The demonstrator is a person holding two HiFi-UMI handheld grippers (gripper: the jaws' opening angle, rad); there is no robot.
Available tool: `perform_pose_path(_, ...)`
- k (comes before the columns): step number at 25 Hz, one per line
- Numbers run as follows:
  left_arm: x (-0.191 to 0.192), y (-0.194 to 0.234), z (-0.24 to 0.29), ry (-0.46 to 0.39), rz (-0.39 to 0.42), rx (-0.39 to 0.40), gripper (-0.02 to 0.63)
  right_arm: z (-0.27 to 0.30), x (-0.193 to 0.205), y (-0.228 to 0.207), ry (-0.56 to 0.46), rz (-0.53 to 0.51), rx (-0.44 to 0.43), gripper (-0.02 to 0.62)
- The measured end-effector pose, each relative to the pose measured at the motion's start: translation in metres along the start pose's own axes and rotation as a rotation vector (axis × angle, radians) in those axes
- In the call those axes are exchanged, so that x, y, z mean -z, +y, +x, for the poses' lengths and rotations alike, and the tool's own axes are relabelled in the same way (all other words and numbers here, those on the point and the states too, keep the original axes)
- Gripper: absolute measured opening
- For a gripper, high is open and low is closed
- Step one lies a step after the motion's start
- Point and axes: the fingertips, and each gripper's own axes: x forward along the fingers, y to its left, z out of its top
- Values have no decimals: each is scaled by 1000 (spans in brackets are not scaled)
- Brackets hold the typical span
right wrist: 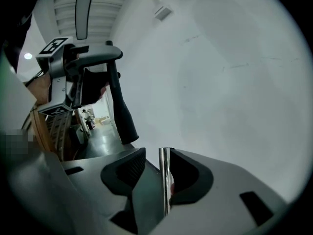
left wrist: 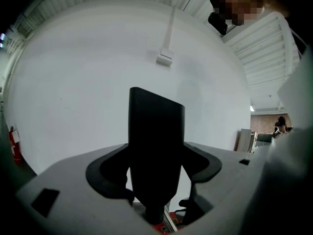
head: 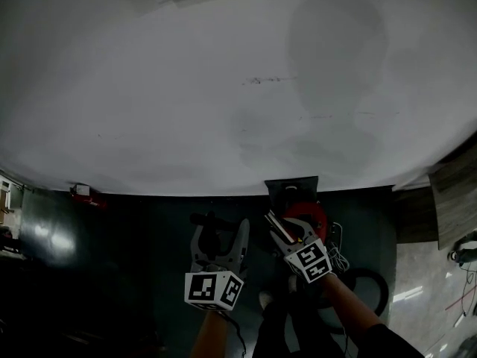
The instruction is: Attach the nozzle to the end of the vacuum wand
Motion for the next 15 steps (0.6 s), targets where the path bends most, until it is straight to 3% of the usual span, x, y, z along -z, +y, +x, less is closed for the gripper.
perform_pose_path(15,31,26,28,4,-19,-9,324,57,44,-24,63,-68,20,170)
